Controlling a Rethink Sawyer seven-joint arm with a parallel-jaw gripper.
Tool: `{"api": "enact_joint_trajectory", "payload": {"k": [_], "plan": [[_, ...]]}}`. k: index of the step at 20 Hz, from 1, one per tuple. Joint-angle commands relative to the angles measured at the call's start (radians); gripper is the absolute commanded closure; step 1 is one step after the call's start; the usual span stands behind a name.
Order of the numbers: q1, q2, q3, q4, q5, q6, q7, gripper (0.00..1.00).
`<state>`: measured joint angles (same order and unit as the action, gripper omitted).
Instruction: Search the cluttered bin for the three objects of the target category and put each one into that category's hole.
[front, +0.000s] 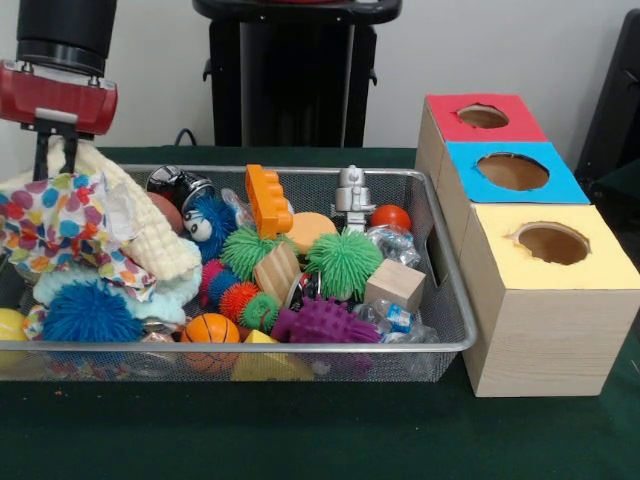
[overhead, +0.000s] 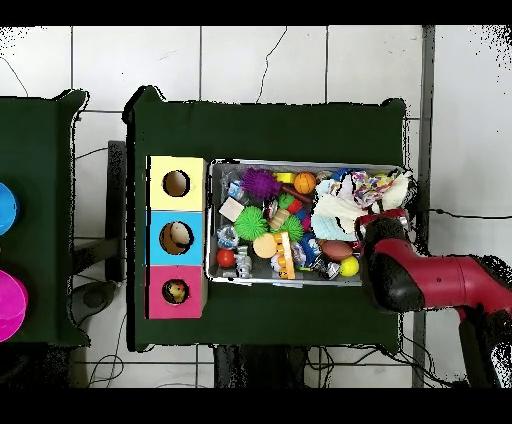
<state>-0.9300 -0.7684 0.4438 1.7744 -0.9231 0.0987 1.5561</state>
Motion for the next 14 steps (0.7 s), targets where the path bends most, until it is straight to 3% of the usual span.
{"api": "enact_joint_trajectory", "payload": {"k": [1,14], "plan": [[-0.175,0.030,0.233,0.047,0.119,0.325,-0.307,1.00],[-0.202,0.028,0.285,0.094,0.093,0.349,-0.211,1.00]]}}
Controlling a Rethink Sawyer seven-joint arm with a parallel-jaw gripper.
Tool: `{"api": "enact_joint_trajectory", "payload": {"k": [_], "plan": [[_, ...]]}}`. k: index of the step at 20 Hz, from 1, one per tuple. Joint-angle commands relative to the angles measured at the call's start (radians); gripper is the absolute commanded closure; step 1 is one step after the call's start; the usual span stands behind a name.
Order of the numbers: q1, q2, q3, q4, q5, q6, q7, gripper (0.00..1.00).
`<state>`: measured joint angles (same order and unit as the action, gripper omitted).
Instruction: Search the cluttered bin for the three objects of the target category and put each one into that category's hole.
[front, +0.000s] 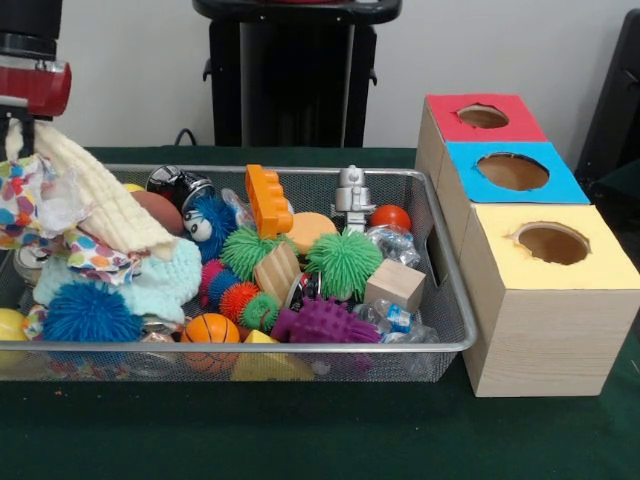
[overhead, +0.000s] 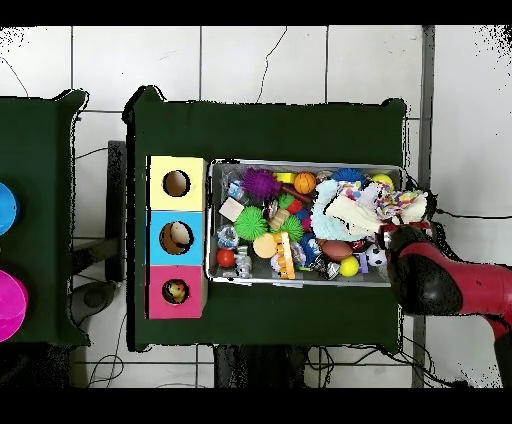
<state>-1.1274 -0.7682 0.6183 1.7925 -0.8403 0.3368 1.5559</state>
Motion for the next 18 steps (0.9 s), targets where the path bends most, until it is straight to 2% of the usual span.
{"api": "enact_joint_trajectory", "payload": {"k": [1,4,12,18], "plan": [[-0.019,0.040,0.130,0.085,0.021,0.109,-0.211,1.00],[-0.044,0.066,0.161,0.103,0.044,0.114,-0.203,1.00],[-0.051,0.080,0.193,0.138,0.054,0.122,-0.177,1.00],[-0.054,0.089,0.190,0.139,0.056,0.129,-0.160,1.00]]}}
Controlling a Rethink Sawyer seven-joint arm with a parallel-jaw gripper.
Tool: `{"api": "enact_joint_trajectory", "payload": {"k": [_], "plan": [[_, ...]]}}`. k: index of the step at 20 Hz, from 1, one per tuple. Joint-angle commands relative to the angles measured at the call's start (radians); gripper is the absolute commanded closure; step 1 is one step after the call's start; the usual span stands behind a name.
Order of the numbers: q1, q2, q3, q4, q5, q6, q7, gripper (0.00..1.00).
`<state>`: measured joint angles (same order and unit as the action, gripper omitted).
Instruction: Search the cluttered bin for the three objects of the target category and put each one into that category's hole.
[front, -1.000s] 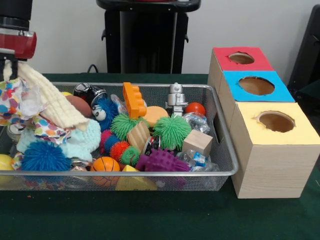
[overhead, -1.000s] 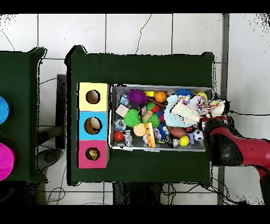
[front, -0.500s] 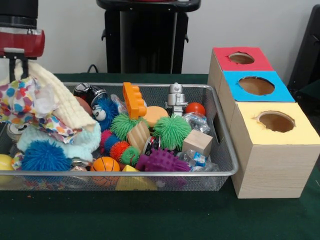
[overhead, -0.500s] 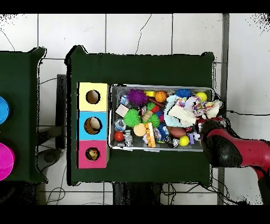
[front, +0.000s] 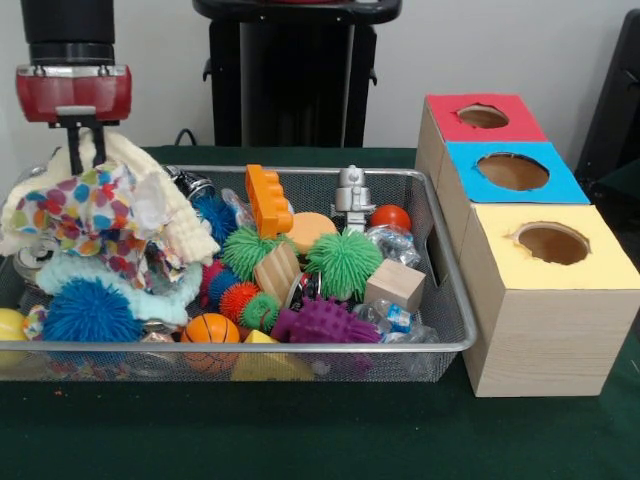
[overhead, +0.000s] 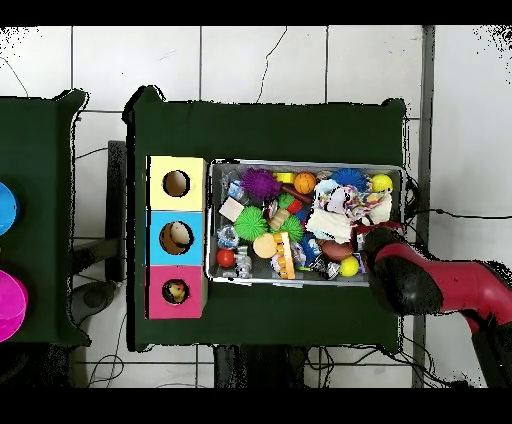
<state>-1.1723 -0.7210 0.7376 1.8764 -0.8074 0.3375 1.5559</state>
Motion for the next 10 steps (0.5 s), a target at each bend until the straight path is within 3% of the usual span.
{"api": "enact_joint_trajectory", "payload": {"k": [1,8,9,10], "plan": [[-0.010,0.041,0.069,0.054,0.022,0.130,-0.159,1.00],[-0.008,0.045,0.057,0.038,0.033,0.154,-0.152,1.00],[-0.008,0.046,0.055,0.038,0.036,0.159,-0.149,0.00],[-0.010,0.049,0.057,0.040,0.044,0.164,-0.148,0.00]]}}
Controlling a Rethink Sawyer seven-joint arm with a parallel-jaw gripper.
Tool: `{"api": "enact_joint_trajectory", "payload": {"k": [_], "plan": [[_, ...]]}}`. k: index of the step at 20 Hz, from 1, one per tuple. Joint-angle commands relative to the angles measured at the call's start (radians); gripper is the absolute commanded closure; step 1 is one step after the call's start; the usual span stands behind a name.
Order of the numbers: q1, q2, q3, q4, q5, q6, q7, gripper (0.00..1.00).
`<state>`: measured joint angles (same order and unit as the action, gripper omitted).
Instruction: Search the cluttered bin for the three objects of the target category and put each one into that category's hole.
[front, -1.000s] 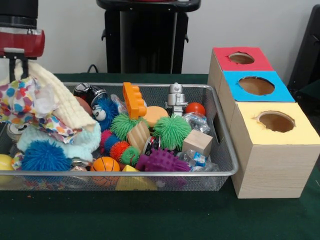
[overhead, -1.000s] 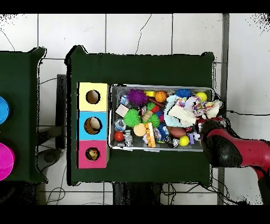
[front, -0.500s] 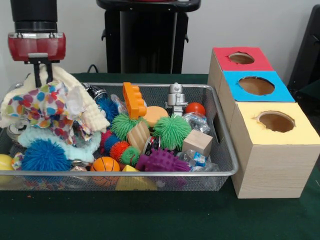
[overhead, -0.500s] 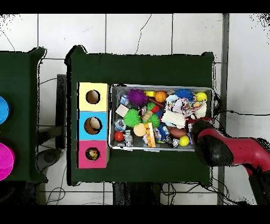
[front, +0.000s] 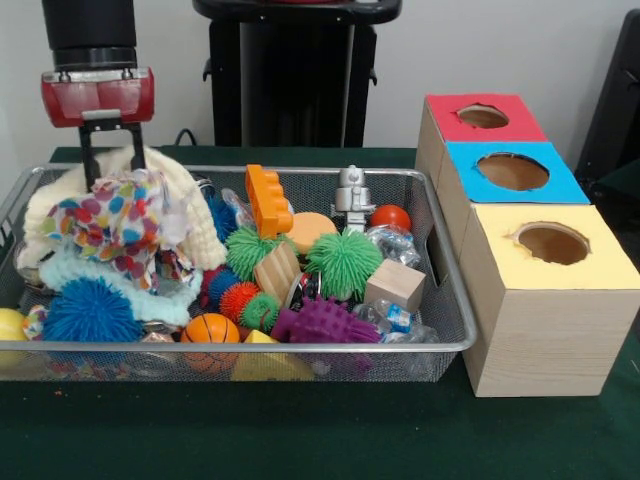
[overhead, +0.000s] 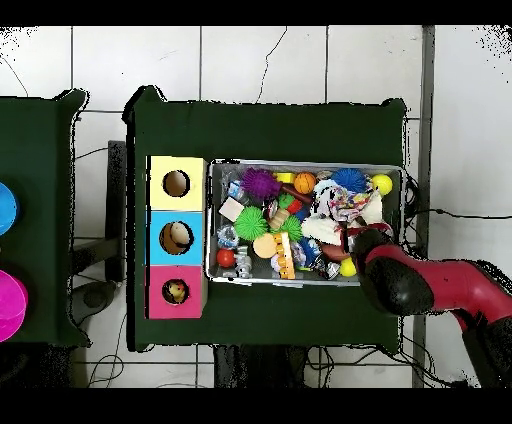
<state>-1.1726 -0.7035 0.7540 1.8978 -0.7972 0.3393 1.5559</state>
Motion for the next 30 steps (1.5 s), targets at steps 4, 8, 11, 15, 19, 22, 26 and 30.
{"api": "enact_joint_trajectory", "payload": {"k": [4,8,11,15,19,22,26,30], "plan": [[-0.020,0.041,0.061,0.013,0.037,0.150,-0.162,0.00],[-0.029,0.040,0.081,-0.009,0.044,0.165,-0.183,0.00],[-0.044,0.052,0.095,-0.019,0.061,0.189,-0.195,0.00],[-0.050,0.034,0.132,0.020,0.160,0.261,-0.164,0.00],[-0.049,0.031,0.179,0.086,0.226,0.257,-0.113,0.00],[-0.041,0.055,0.185,0.099,0.232,0.234,-0.095,0.00],[-0.024,0.044,0.186,0.146,0.235,0.187,-0.050,0.00],[-0.008,0.046,0.170,0.168,0.224,0.156,-0.018,0.00]]}}
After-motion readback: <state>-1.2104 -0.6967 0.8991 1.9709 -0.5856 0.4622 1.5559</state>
